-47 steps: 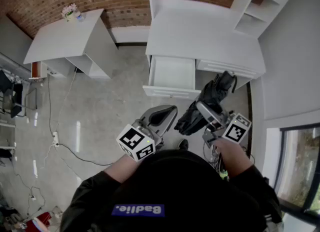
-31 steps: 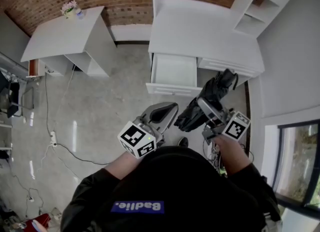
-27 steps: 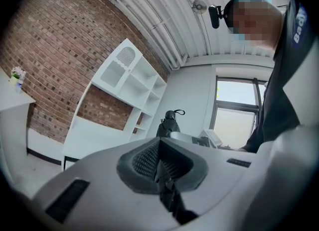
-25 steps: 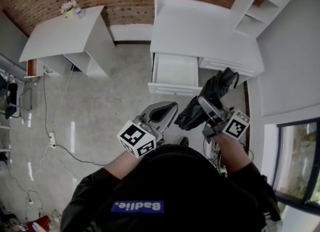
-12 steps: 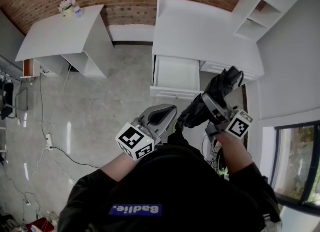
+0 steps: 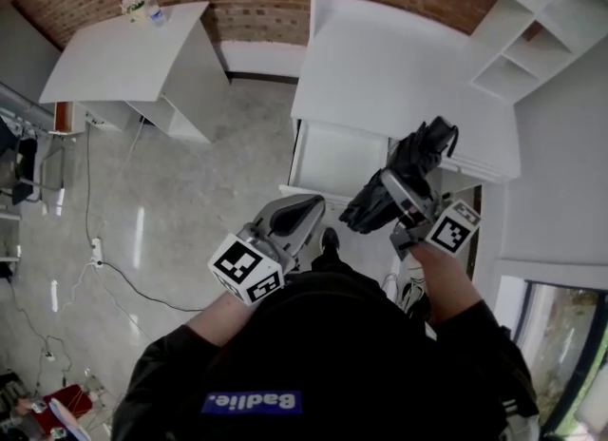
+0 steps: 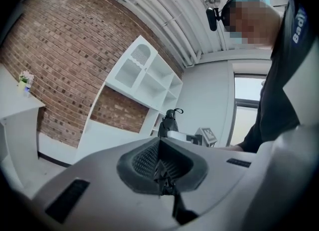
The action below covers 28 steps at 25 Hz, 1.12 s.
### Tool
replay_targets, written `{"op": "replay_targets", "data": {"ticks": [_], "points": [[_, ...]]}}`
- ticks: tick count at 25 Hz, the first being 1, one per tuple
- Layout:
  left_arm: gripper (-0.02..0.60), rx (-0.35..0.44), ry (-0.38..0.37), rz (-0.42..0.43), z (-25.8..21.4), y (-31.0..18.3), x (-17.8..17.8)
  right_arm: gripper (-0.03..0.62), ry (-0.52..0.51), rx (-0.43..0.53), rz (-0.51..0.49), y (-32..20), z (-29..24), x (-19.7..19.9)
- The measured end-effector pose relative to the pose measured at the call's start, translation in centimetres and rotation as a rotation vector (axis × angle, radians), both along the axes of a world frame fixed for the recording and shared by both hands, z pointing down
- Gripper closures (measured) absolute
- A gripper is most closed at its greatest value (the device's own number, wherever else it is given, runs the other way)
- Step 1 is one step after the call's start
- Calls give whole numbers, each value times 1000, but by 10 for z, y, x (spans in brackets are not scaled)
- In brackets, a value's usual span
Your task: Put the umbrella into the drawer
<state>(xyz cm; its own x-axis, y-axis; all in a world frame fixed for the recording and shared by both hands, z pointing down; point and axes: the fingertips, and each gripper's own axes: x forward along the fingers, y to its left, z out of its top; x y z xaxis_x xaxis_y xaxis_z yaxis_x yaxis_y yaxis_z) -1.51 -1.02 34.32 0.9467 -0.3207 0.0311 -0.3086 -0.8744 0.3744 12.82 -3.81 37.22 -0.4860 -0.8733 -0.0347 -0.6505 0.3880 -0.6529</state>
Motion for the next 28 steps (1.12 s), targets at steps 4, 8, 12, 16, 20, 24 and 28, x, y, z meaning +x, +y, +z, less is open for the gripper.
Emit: {"op": "replay_targets", "data": {"ticks": [4, 8, 12, 16, 20, 24, 28], "points": [[580, 9, -9, -64, -5, -11, 14, 321, 72, 6, -57, -11, 13, 13], [580, 3, -24, -143, 0, -37, 33, 321, 144, -10, -129, -43, 44, 31], [580, -11, -52, -203, 8, -57, 36, 321, 182, -58, -190, -75, 84, 36], [580, -24, -68, -239, 11, -69, 29, 321, 274, -83, -249, -96, 116, 30], [580, -31, -80, -245, 17, -77, 24, 321, 363, -126, -299, -110, 155, 19], [580, -34, -89, -241, 14, -81, 23, 321, 444, -168, -358, -114, 187, 9], [580, -61, -98, -260, 25, -94, 15, 321, 504, -219, -415, -124, 229, -3]]}}
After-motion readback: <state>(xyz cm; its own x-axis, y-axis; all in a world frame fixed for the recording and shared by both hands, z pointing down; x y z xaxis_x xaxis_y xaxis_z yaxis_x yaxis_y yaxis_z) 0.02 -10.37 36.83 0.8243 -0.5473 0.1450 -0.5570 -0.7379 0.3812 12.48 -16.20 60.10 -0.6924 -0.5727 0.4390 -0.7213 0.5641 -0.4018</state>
